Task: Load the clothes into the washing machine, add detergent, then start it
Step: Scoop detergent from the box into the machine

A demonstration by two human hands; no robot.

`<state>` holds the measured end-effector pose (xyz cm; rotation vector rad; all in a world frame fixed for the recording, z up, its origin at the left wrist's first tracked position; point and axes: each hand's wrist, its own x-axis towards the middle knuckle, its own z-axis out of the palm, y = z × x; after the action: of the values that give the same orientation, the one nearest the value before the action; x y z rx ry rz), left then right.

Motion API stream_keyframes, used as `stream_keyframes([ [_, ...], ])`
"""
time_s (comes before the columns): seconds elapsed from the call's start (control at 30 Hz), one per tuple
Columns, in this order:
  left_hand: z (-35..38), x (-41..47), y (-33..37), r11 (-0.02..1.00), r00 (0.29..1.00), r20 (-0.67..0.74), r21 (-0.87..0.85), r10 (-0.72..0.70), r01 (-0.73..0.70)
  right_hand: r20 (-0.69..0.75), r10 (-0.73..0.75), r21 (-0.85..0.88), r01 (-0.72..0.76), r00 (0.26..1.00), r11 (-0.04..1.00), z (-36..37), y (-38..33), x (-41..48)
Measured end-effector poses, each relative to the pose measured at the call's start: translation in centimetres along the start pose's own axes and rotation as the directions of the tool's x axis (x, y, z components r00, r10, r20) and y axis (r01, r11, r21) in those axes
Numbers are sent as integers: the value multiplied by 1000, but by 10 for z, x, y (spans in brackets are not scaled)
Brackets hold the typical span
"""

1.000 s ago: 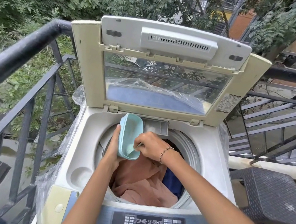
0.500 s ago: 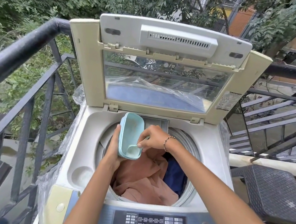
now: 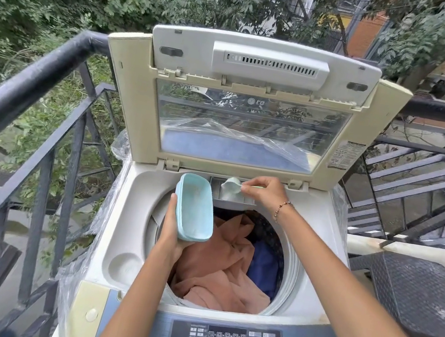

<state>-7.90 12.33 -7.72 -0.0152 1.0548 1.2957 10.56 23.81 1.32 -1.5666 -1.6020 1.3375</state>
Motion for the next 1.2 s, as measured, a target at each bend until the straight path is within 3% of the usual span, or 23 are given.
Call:
stream_keyframes([
  [0.13, 0, 0, -1, 999, 1000, 10, -38, -10, 11, -139, -168, -237, 132, 976, 962, 3, 4, 1],
  [0.33, -6, 0, 0, 998, 1000, 15, -62, -13, 14, -142, -335, -387, 260, 931, 885, 14, 11, -6],
  [0.43, -9, -1, 1, 994, 998, 56, -100, -29, 34, -231, -268, -273, 202, 935, 941, 18, 13, -10],
  [0.5, -8, -2, 1, 990, 993, 113, -132, -41, 56, -265, -131, -45, 124, 955, 991, 22, 10, -13],
  [0.57, -4, -6, 1, 984, 987, 155, -164, -46, 72, -210, -31, 151, 64, 977, 987, 30, 3, -18],
  [0.77, 14, -15, -6, 983, 953, 301, -180, 14, 42, -109, -28, 141, 43, 994, 989, 62, -19, -36],
  [0.83, 25, -23, -9, 985, 912, 410, -154, -9, 79, -167, -27, 44, 35, 986, 998, 70, -22, -43],
  [0.9, 35, -37, -9, 977, 860, 466, -148, 206, -154, -192, -63, -105, 44, 979, 994, 76, -23, -50],
  [1.0, 41, -45, -15, 975, 782, 583, -160, 221, -156, -177, -136, -307, 77, 975, 949, 77, -20, -63],
  [1.07, 36, -40, -23, 994, 850, 527, -84, -15, 70, -178, -200, -388, 118, 963, 914, 73, -15, -68],
  [1.2, 42, -41, -30, 982, 873, 487, -172, 13, 82, -251, -274, -421, 150, 928, 895, 51, -2, -70],
])
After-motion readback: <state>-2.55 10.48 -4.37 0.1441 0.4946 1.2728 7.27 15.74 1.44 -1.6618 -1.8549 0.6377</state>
